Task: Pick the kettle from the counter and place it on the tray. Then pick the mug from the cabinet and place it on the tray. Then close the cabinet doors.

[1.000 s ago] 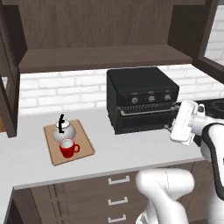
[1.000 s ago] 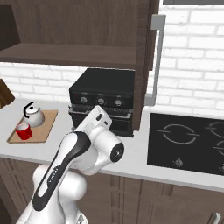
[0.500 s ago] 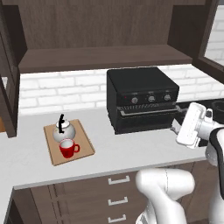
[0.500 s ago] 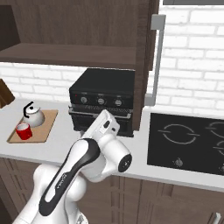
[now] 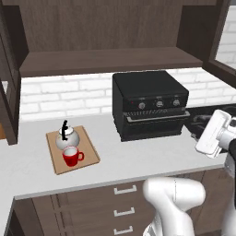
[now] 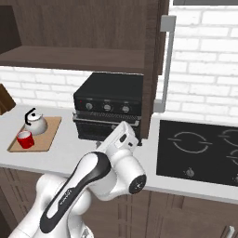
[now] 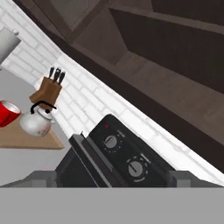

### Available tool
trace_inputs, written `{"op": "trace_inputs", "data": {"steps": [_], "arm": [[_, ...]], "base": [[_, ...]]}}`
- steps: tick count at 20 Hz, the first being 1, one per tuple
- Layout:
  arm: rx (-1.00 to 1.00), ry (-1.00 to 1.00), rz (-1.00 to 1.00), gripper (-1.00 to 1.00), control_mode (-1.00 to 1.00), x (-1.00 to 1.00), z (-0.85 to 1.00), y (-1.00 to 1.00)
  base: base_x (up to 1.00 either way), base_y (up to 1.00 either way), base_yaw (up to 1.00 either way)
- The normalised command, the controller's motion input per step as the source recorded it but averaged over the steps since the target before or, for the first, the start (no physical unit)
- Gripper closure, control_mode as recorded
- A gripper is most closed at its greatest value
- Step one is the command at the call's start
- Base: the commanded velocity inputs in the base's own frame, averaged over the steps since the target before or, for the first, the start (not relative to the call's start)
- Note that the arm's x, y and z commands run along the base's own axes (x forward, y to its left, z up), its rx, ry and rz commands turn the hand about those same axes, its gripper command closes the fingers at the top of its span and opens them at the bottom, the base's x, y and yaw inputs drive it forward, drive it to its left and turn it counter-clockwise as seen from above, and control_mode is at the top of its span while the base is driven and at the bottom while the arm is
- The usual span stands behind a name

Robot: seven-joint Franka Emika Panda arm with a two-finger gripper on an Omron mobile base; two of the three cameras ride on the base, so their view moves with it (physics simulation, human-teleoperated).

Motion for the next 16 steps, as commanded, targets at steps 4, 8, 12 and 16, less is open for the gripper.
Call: {"op": "trace_inputs", "data": {"steps": [4,8,12,16], "arm": [[0.00,0.00,-0.08,-1.00,-1.00,-0.01,-0.02,-0.48],[0.00,0.00,-0.05,-1.00,-1.00,-0.01,0.00,-0.52],[0.03,0.00,0.00,-1.00,-1.00,0.01,0.00,-0.57],[0.06,0.00,0.00,-1.00,-1.00,0.03,0.02,-0.60]], "base": [[0.00,0.00,0.00],[0.00,0.00,0.00],[0.00,0.00,0.00],[0.00,0.00,0.00]]}}
